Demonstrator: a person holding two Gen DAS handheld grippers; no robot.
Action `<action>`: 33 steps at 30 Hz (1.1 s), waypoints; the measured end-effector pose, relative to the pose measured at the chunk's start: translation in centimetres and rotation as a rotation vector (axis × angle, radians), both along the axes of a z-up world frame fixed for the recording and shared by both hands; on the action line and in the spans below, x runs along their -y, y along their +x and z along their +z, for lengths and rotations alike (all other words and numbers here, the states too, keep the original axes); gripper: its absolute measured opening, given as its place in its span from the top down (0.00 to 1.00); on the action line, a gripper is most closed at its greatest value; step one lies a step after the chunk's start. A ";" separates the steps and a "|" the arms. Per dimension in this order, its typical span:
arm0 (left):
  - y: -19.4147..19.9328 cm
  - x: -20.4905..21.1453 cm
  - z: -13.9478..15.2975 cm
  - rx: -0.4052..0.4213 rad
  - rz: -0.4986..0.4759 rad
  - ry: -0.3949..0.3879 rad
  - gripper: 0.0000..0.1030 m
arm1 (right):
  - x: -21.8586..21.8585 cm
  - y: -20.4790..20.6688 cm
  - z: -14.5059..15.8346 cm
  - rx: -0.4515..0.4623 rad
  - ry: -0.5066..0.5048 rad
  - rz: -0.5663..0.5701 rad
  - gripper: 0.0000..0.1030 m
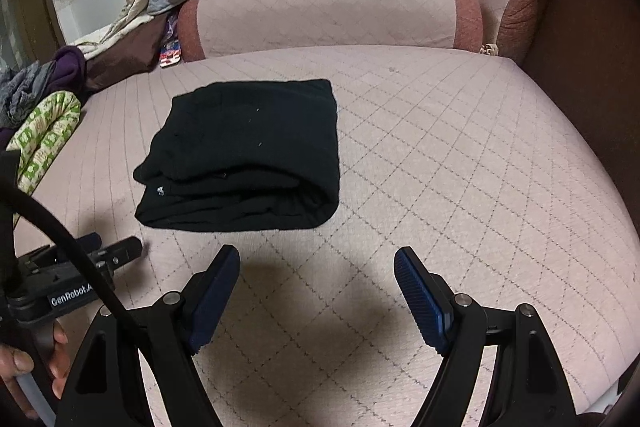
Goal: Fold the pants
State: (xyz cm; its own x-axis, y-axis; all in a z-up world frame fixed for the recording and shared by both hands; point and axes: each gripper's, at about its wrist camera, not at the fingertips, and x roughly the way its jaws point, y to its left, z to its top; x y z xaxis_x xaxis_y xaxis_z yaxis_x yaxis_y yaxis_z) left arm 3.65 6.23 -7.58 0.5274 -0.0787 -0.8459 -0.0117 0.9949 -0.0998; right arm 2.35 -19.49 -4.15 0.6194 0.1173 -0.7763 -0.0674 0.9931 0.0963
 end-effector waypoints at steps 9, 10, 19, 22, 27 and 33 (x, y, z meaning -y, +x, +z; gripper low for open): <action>0.8 -0.8 1.6 -0.018 0.016 -0.100 0.29 | 1.0 1.5 1.2 0.016 0.029 0.004 0.19; 1.3 -1.2 1.9 -0.023 0.018 -0.140 0.29 | 1.2 2.1 1.4 0.012 0.040 0.012 0.19; 8.8 -2.6 0.2 -0.138 -0.010 -0.334 0.21 | 4.9 12.2 -1.4 -0.175 0.346 -0.004 0.16; 10.7 -1.6 -1.0 -0.147 -0.049 -0.390 0.21 | 4.7 14.5 -4.0 -0.240 0.417 0.001 0.22; 11.9 1.5 -0.6 -0.145 -0.115 -0.344 0.37 | 3.6 16.0 -6.3 -0.283 0.559 0.017 0.54; 11.0 2.4 0.5 -0.108 -0.104 -0.334 0.41 | 4.5 15.3 -4.2 -0.267 0.601 0.028 0.72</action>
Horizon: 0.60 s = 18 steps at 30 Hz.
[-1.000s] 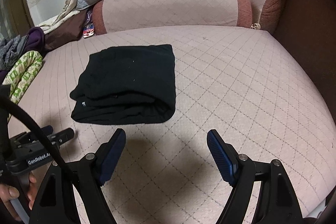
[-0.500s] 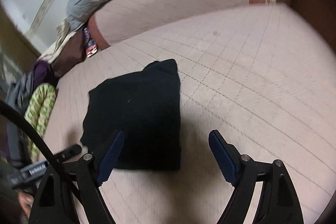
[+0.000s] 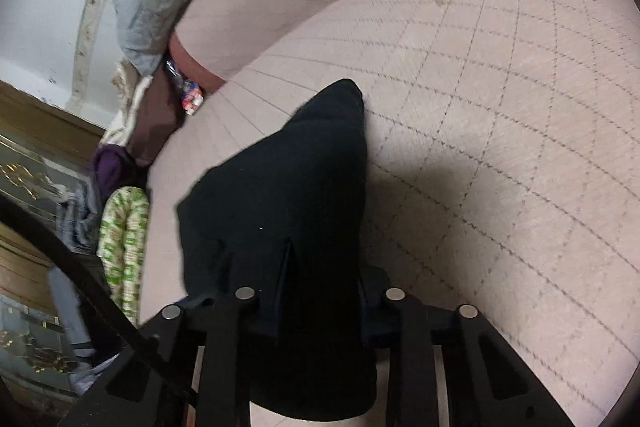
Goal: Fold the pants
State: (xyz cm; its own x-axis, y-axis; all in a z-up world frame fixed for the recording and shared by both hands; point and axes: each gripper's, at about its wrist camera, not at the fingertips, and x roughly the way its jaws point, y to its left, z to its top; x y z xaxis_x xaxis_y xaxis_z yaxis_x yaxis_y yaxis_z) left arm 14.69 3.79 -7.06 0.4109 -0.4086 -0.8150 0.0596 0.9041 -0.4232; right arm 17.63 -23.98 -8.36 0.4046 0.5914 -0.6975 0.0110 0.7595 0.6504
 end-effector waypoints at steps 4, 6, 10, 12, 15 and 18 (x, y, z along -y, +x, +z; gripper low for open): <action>-0.3 0.4 -0.5 -0.028 0.003 -0.008 0.41 | 0.6 -1.4 1.0 0.030 -0.052 -0.016 0.72; -0.2 0.5 -1.2 -0.046 0.005 0.014 0.39 | 0.5 -1.4 0.3 0.010 -0.101 -0.020 0.63; -1.4 -0.8 0.1 -0.042 0.007 -0.042 0.39 | 1.1 -2.4 0.9 0.030 -0.204 -0.082 0.54; -2.1 -1.4 2.0 0.001 0.008 -0.057 0.40 | 1.7 -3.7 2.9 0.101 -0.228 -0.115 0.54; -2.1 -2.0 4.6 0.075 0.032 -0.078 0.40 | 2.2 -5.4 5.6 0.192 -0.168 -0.117 0.54; -0.1 -1.1 5.2 0.069 0.025 -0.076 0.39 | 1.5 -6.2 5.5 0.199 -0.073 -0.064 0.54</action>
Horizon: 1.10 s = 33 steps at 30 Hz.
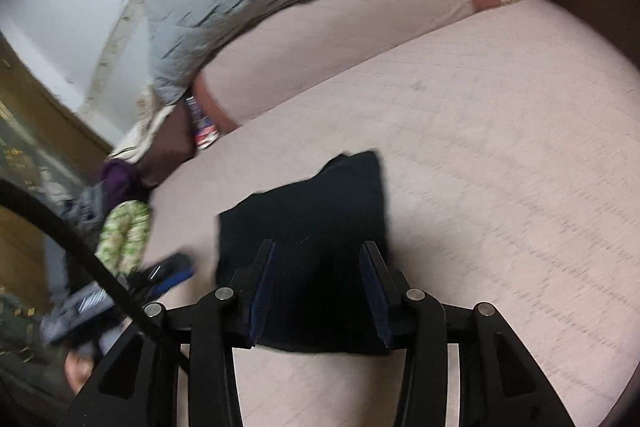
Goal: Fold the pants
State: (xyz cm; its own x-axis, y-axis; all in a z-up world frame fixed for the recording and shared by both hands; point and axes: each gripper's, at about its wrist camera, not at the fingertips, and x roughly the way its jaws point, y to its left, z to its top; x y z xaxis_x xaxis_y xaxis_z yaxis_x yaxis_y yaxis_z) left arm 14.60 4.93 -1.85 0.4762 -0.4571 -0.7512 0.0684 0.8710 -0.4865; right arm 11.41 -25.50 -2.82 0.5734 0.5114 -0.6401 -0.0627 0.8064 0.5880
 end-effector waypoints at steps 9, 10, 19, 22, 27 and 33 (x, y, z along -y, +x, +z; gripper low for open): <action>4.0 2.3 -5.7 -0.114 -0.012 0.081 0.37 | -2.0 0.5 -4.7 -0.061 -0.067 0.070 0.52; 3.9 2.4 -5.6 -0.105 -0.017 0.086 0.36 | -2.1 0.6 -4.8 -0.057 -0.075 0.072 0.52; -1.6 -0.1 -2.3 -0.083 0.030 0.085 0.35 | -1.9 -2.8 -1.0 0.028 -0.099 0.039 0.46; -5.1 -0.7 -0.9 -0.053 0.063 0.092 0.34 | -1.7 -5.7 1.2 0.086 -0.098 0.005 0.45; -10.3 0.1 0.7 -0.006 0.078 0.106 0.34 | -1.7 -10.6 5.2 0.216 -0.133 -0.105 0.45; -15.0 2.5 2.7 0.072 0.064 0.117 0.34 | -1.0 -16.2 11.3 0.388 -0.162 -0.227 0.43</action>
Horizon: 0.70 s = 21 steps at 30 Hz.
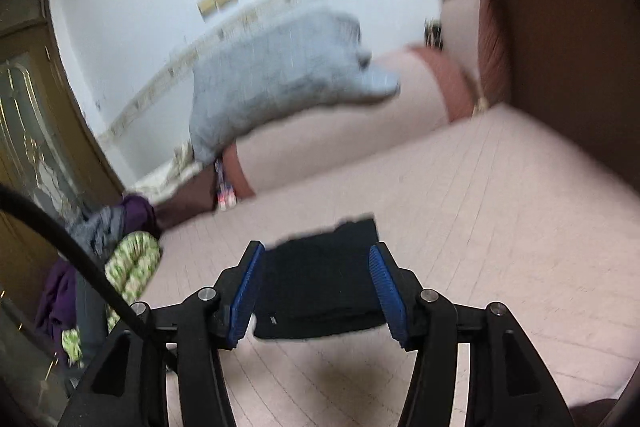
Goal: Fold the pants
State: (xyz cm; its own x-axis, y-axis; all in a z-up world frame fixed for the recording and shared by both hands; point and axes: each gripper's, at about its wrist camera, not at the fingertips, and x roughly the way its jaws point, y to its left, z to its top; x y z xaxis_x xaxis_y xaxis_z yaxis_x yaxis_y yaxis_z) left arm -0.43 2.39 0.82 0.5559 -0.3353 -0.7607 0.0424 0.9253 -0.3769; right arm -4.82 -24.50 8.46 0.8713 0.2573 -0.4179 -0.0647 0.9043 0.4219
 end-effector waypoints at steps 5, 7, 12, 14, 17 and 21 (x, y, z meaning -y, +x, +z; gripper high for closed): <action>-3.3 1.0 1.9 0.083 -0.009 0.035 0.33 | 0.2 -4.4 5.2 0.191 -0.041 -0.105 0.39; -4.5 1.2 2.7 0.121 -0.001 0.053 0.32 | 0.3 -5.3 6.6 0.236 -0.026 -0.104 0.26; -6.5 0.8 4.0 0.209 0.039 0.120 0.23 | 0.1 -4.1 6.0 0.135 0.078 -0.012 0.25; -6.8 0.5 3.9 0.227 0.059 0.166 0.22 | -0.4 -2.7 4.1 0.038 0.101 0.018 0.25; -6.6 -0.2 2.9 0.204 0.076 0.198 0.22 | -2.0 -1.0 0.4 -0.121 0.046 0.052 0.25; -6.1 -1.1 0.6 0.137 0.086 0.216 0.21 | -4.2 0.0 -5.4 -0.312 -0.058 0.116 0.25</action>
State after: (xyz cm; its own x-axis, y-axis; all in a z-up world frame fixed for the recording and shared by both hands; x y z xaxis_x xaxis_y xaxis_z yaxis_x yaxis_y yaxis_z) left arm -6.49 3.51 1.40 0.6782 -0.1206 -0.7249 -0.0030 0.9860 -0.1669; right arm -4.82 -20.27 3.09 0.6655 0.3154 -0.6765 -0.0451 0.9217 0.3853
